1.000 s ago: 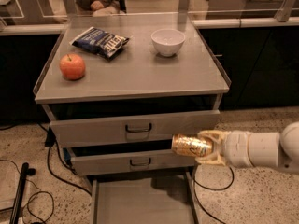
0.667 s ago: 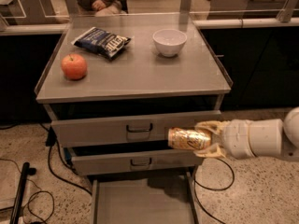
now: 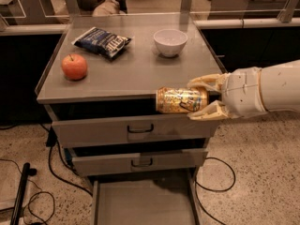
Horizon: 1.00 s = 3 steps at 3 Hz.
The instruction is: Pick orange can from bottom drawer and place on counter
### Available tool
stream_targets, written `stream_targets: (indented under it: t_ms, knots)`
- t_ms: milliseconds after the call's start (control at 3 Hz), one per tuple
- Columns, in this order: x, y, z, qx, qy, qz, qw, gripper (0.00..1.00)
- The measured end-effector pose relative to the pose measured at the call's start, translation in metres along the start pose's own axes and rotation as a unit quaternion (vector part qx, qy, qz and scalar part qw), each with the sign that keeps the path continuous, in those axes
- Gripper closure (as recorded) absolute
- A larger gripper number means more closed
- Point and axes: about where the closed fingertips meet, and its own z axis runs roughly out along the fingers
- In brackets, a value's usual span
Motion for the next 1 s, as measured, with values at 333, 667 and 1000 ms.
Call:
stream_targets:
  t_ms: [333,667,1000]
  knots:
    - [-0.001,-0.002,0.002,-0.001,-0.001,-0.002,1.0,1.0]
    - [-0.01,-0.018,0.019,-0.009,-0.01,-0.019,0.9997,1.0]
    - [-0.016,-0.049,0.04,-0.003,-0.027,-0.019,0.9994,1.0]
